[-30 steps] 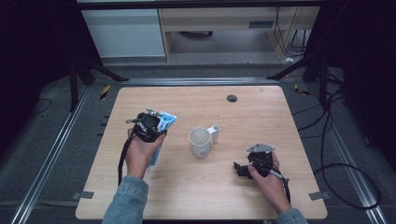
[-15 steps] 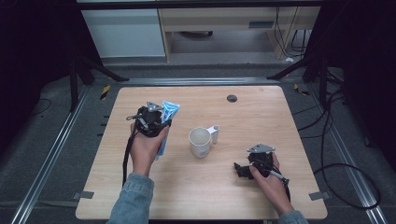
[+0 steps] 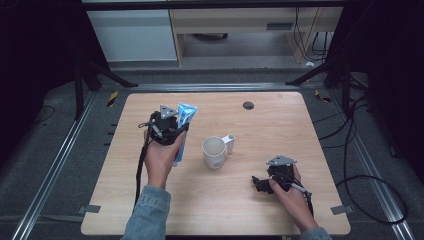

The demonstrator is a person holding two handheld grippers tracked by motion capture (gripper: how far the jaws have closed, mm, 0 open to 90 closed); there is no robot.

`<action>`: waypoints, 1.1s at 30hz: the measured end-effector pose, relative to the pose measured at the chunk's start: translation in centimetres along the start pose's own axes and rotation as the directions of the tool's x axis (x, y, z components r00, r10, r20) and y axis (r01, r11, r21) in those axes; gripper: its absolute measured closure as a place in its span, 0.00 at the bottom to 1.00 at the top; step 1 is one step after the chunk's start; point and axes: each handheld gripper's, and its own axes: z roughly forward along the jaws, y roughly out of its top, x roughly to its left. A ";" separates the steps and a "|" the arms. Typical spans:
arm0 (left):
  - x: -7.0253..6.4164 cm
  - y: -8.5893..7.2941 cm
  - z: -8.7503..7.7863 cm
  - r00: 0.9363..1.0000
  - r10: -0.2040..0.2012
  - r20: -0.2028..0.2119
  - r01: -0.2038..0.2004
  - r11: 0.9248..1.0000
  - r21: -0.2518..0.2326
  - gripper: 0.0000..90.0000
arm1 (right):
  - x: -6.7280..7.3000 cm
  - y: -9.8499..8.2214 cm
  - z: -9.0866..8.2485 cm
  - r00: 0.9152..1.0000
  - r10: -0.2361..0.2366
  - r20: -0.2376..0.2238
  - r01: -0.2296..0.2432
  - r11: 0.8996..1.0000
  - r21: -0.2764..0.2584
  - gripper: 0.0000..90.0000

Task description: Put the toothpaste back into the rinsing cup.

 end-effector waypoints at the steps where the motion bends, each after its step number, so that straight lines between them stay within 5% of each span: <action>1: -0.1 0.0 0.0 1.000 0.002 0.000 -0.002 1.000 -0.002 0.81 | 0.0 0.0 0.0 1.000 0.000 -0.003 0.000 1.000 -0.001 0.00; 20: -1.8 -0.4 0.1 1.000 -0.007 0.020 0.009 0.997 -0.071 0.80 | 0.0 0.0 -0.1 1.000 0.000 -0.012 0.000 1.000 0.001 0.00; 33: -2.6 0.7 -1.0 1.000 0.001 0.026 0.004 0.984 -0.176 0.80 | 0.0 0.0 -0.1 1.000 0.000 -0.013 0.000 1.000 0.002 0.00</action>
